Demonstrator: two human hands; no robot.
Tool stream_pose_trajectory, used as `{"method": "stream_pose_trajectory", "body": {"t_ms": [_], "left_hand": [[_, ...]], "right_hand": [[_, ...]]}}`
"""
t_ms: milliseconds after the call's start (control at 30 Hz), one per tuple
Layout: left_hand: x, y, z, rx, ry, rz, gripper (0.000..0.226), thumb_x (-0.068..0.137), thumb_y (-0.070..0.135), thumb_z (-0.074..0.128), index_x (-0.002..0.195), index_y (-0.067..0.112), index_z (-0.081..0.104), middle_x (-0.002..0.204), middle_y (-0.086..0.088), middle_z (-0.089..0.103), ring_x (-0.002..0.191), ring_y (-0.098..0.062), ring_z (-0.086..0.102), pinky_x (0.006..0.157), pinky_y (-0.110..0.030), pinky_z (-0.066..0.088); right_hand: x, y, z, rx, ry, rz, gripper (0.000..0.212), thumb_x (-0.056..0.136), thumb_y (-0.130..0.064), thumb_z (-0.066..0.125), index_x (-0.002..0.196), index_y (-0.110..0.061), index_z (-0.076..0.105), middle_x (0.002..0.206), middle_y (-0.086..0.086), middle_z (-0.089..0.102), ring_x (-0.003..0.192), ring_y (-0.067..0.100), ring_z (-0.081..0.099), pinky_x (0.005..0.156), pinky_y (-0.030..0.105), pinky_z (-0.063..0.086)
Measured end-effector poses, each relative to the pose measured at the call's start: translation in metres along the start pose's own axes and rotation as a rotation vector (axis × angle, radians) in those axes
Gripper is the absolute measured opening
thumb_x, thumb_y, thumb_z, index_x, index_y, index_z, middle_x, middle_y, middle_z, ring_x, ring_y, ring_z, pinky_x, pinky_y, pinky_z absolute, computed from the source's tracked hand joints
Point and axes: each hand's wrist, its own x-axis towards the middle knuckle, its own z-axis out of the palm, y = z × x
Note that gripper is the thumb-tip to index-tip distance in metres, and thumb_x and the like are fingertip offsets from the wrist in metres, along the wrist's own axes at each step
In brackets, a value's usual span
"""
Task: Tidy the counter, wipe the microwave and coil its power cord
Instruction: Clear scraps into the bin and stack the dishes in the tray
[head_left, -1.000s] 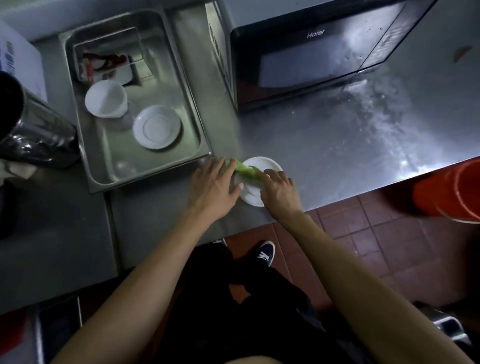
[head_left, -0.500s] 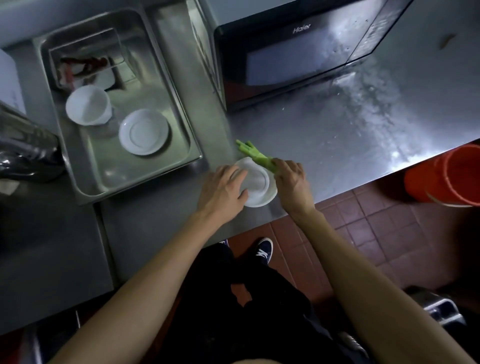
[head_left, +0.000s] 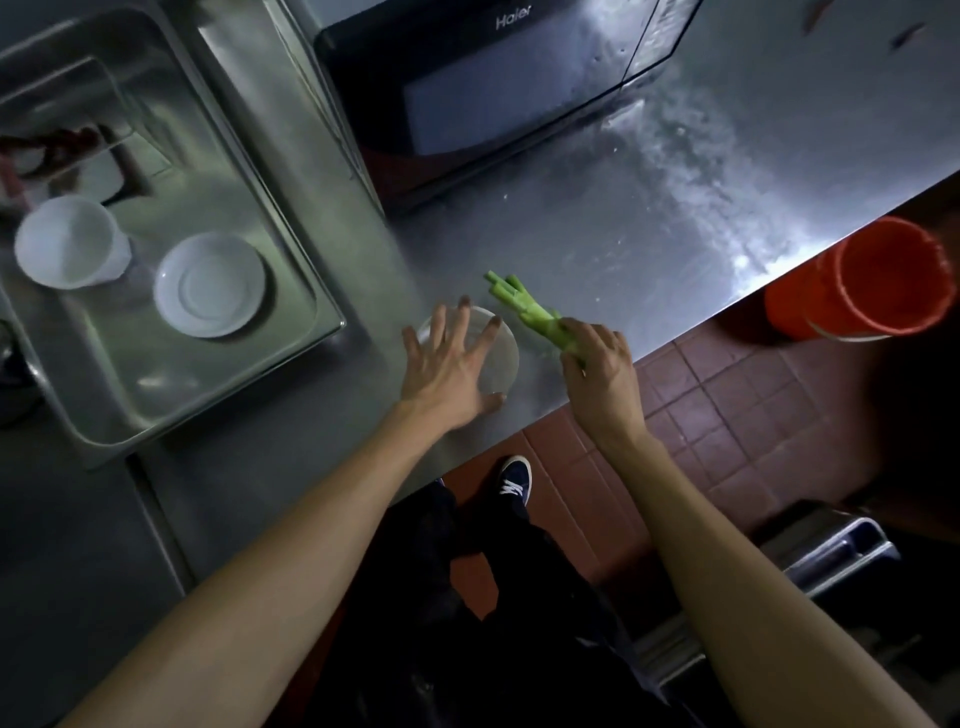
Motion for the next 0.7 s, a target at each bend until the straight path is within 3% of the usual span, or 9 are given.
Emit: {"method": "stream_pose_trajectory", "body": {"t_ms": [300,700], "left_hand": [[-0.001,0.013,-0.005,-0.013,0.000,-0.030,0.108,0.068,0.075,0.069,0.154,0.039,0.015,0.162,-0.011,0.007,0.148,-0.038,0.008,0.108,-0.065,0.027],[-0.041,0.006,-0.032,-0.069,0.088,-0.122,0.107,0.059,0.078,0.063,0.150,0.044,0.018,0.162,-0.003,0.005,0.148,-0.036,0.006,0.110,-0.063,0.026]], "right_hand": [[-0.005,0.002,-0.006,0.028,0.009,0.023,0.045,0.083,0.008,0.058,0.124,-0.008,0.065,0.112,0.013,0.067,0.096,0.031,0.054,0.080,0.039,0.045],[0.011,-0.019,-0.014,0.101,0.008,-0.063,0.040,0.086,0.005,0.057,0.123,-0.009,0.064,0.108,0.014,0.067,0.093,0.031,0.058,0.075,0.039,0.049]]}}
